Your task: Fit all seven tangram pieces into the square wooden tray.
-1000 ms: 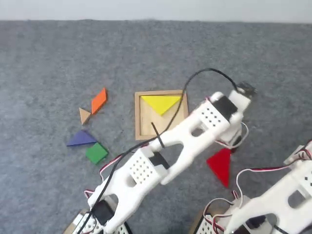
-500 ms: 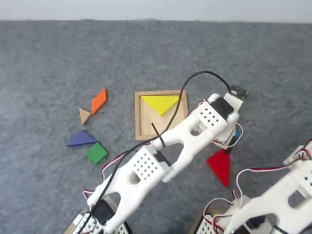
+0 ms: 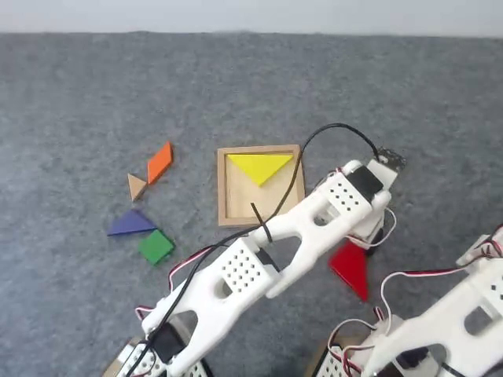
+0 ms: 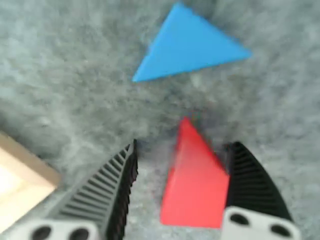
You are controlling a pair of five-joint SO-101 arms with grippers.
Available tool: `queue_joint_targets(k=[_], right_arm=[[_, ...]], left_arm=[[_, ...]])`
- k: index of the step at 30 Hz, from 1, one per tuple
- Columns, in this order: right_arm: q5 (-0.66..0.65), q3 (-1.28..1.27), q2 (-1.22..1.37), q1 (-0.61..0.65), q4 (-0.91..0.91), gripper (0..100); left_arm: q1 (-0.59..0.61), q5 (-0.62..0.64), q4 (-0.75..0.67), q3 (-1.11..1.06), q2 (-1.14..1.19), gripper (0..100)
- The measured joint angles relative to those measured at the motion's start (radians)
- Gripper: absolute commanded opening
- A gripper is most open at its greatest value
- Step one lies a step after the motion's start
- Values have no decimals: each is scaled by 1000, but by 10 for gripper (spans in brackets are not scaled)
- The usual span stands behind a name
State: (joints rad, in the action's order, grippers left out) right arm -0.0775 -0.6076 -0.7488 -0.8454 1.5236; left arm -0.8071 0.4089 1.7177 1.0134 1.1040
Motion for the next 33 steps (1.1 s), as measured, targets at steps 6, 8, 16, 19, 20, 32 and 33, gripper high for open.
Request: queue_joint_targets(k=[6, 8, 16, 19, 20, 32, 33], right_arm=[[0, 0, 0, 0, 0, 19], [0, 0, 0, 0, 0, 19], [0, 0, 0, 0, 0, 19], [0, 0, 0, 0, 0, 19], [0, 0, 0, 0, 0, 19], [0, 0, 0, 0, 0, 19], [0, 0, 0, 0, 0, 19]], left_arm=[[35, 28, 0, -77, -34, 240], [57, 0, 0, -126, -66, 240], [106, -118, 0, -373, -233, 239], [106, -160, 0, -442, -333, 239], [106, -175, 0, -462, -371, 239], [28, -608, -295, -1114, -847, 246], [25, -646, -341, -1181, -887, 256]])
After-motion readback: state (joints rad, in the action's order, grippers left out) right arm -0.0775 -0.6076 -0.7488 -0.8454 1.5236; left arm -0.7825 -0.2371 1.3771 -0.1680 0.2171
